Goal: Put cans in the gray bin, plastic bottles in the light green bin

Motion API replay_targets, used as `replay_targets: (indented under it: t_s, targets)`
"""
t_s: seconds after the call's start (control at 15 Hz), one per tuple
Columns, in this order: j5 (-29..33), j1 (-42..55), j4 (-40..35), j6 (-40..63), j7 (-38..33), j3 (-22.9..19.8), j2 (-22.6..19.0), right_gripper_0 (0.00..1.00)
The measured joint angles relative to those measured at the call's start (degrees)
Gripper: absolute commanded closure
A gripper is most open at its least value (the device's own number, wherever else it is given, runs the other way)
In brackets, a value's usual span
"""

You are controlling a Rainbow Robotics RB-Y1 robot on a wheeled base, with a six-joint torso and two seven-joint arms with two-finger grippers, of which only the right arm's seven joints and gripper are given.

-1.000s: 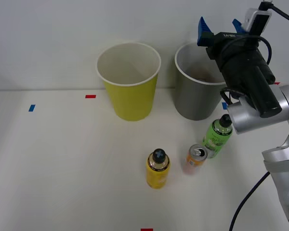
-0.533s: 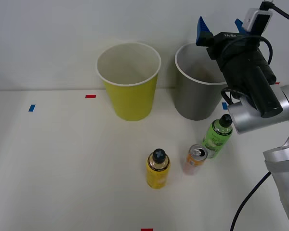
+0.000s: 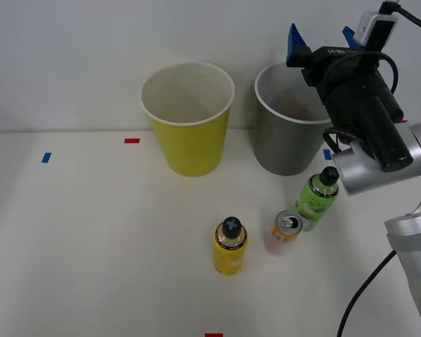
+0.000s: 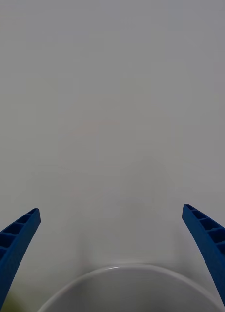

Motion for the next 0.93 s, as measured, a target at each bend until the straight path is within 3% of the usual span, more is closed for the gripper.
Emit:
replay_targets:
  t_s: [0.53, 0.73, 0.93]
  targets:
    - [-0.5, 0.5, -0.3, -2.1, -1.3, -0.1, -1.7, 0.0]
    - [-6.8, 3.4, -4.4, -3.2, -2.3, -0.2, -5.6, 0.0]
    - [-13.7, 10.3, -13.1, -3.3, -3.2, -0.8, -10.4, 0.0]
